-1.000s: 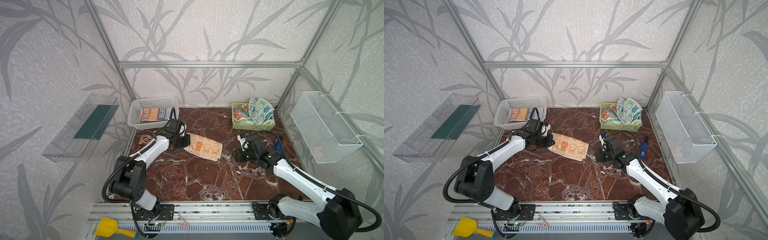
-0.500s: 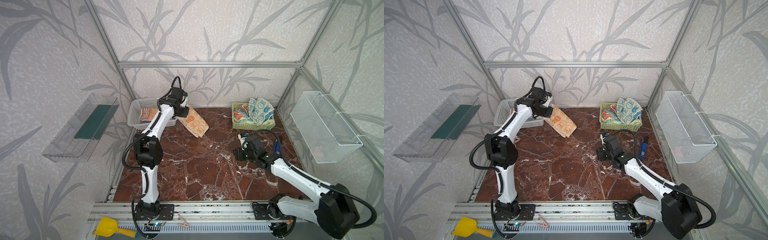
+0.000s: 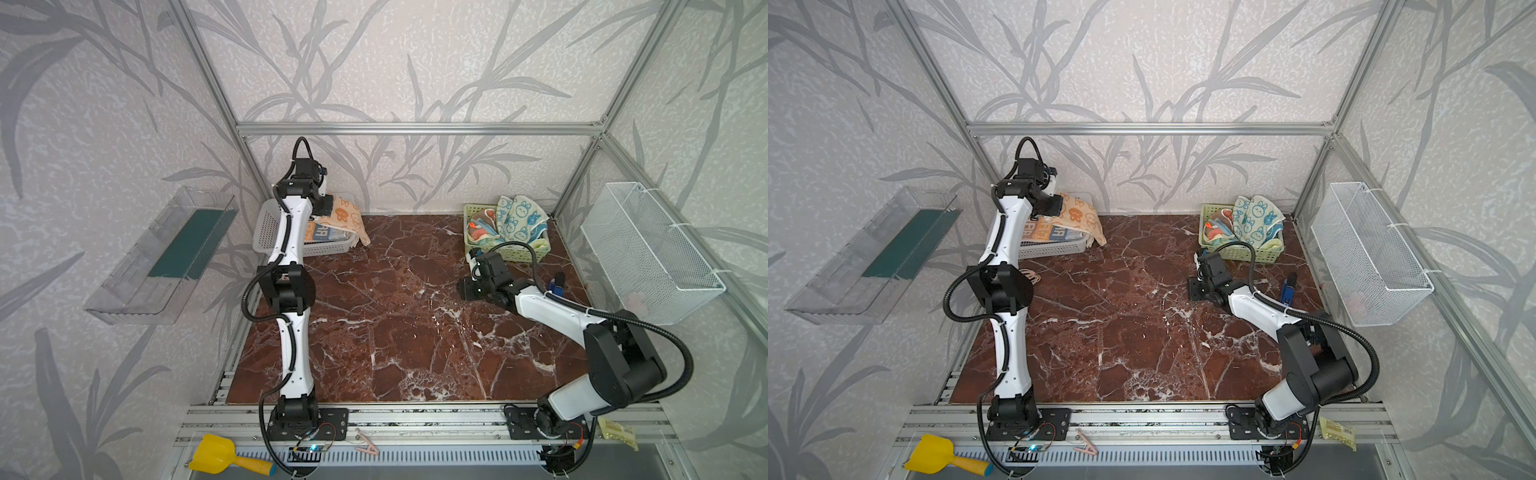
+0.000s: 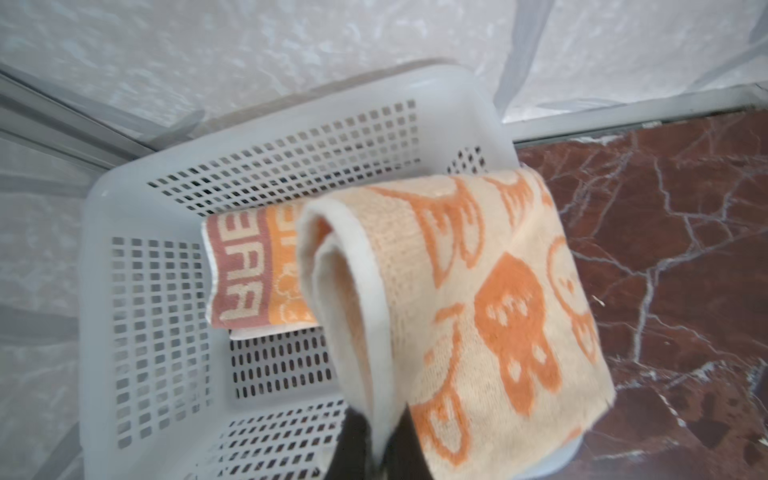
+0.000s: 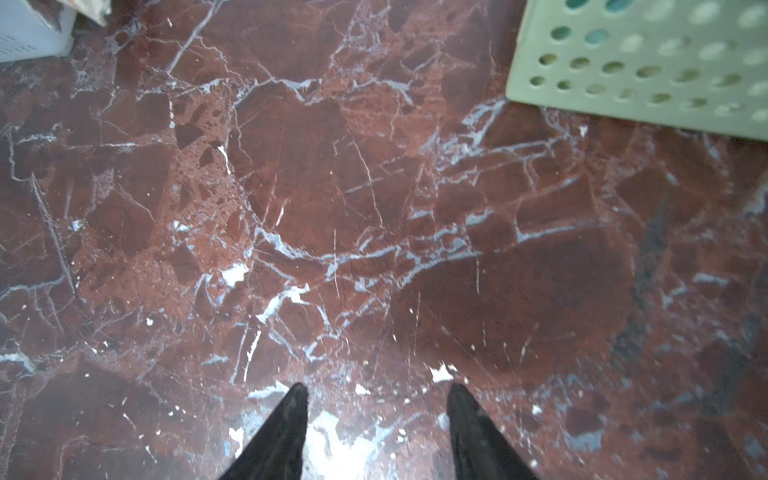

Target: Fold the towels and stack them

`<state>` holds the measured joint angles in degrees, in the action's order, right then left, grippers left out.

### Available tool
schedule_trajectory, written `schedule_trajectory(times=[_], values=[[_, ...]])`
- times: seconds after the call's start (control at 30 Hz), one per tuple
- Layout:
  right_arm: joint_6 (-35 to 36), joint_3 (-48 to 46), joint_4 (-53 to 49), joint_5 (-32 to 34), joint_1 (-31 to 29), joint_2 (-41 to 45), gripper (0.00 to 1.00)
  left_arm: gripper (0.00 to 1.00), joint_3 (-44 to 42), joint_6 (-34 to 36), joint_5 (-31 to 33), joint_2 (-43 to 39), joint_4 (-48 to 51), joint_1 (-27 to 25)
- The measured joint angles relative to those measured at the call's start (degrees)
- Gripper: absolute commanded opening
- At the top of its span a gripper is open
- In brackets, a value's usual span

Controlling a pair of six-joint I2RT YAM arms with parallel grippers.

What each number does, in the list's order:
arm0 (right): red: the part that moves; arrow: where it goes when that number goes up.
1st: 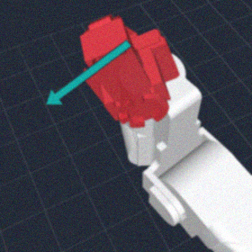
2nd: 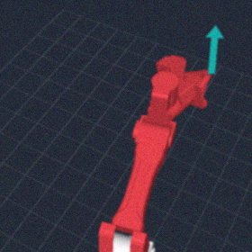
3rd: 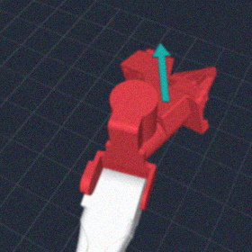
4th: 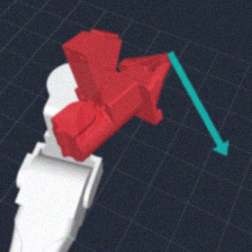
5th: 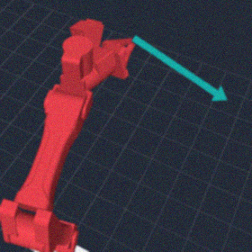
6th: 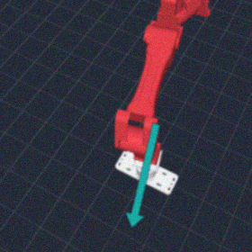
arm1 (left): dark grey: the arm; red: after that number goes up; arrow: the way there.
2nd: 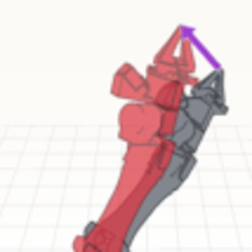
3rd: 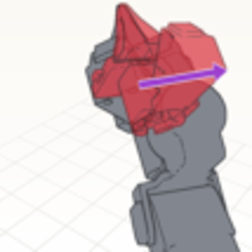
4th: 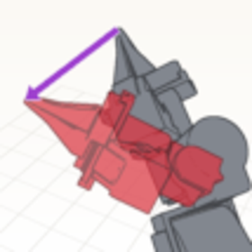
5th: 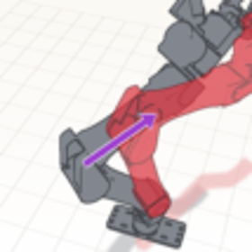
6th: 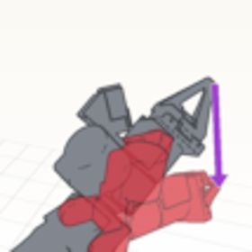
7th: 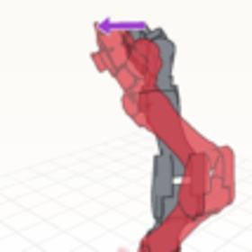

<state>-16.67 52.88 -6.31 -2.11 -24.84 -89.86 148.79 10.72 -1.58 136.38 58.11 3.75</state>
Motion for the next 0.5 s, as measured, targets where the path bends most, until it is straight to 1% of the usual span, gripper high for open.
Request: schedule_trajectory(times=[0.13, 0.3, 0.5], values=[[1.4, 3.5, -0.1, -0.3, 0.1, -2.0, 0.55, 0.00, -1.4, 0.2, -2.4, 1.1, -5.7, 2.6], [2.8, 7.9, -1.6, -0.3, 0.2, -5.5, 0.55, 0.00, 0.2, 0.0, -3.6, 6.2, -8.5, 5.1], [4.1, 12.7, -3.5, -0.4, 0.3, -8.4, 0.54, 0.00, -0.7, 1.4, -1.9, 8.0, -10.4, 6.8]])
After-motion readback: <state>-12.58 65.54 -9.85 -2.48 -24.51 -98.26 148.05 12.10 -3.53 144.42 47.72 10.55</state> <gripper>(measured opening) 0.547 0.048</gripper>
